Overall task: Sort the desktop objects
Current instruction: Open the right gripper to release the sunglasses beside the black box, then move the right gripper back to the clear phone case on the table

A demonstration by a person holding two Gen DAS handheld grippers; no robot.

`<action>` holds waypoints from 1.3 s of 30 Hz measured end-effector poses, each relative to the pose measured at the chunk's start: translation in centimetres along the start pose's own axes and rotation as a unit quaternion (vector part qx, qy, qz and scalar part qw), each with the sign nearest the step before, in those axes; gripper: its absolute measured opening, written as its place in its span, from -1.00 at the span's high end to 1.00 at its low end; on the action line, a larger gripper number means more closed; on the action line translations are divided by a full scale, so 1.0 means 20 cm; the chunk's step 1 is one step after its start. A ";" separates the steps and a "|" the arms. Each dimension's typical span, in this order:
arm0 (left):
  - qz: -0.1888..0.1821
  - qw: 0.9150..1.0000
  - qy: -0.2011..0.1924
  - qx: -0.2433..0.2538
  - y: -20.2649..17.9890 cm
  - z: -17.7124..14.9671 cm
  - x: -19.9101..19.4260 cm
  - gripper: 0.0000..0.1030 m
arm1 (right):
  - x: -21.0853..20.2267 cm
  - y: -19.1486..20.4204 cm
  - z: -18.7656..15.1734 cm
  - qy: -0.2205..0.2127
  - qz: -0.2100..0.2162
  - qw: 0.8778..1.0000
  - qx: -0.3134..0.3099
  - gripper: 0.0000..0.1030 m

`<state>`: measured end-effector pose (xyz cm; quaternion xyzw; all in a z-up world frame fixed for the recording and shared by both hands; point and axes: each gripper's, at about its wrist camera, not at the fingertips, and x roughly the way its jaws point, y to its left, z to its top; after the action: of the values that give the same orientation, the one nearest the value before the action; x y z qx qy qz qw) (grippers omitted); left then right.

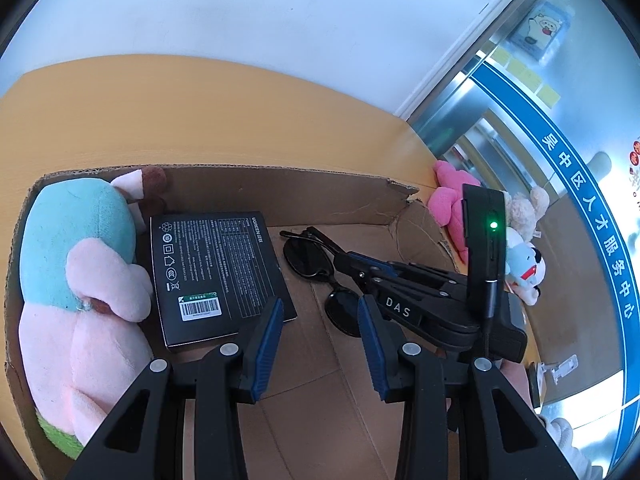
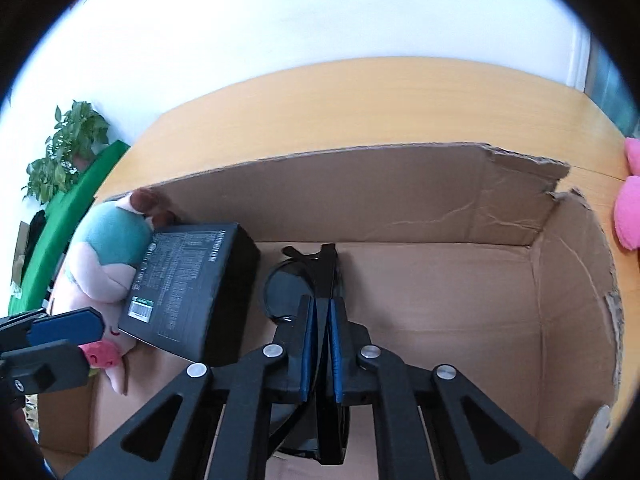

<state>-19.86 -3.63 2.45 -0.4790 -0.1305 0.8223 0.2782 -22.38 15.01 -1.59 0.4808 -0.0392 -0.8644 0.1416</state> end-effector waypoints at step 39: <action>0.172 0.969 -0.151 0.094 -0.36 -0.52 -0.49 -0.56 | -0.80 0.08 -0.51 -0.124 -0.037 0.990 -0.062 -0.62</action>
<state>-4.84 -4.09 7.64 -0.3363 -0.0091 0.9291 0.1533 -5.52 18.68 6.42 0.3613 0.0146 -0.9227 0.1334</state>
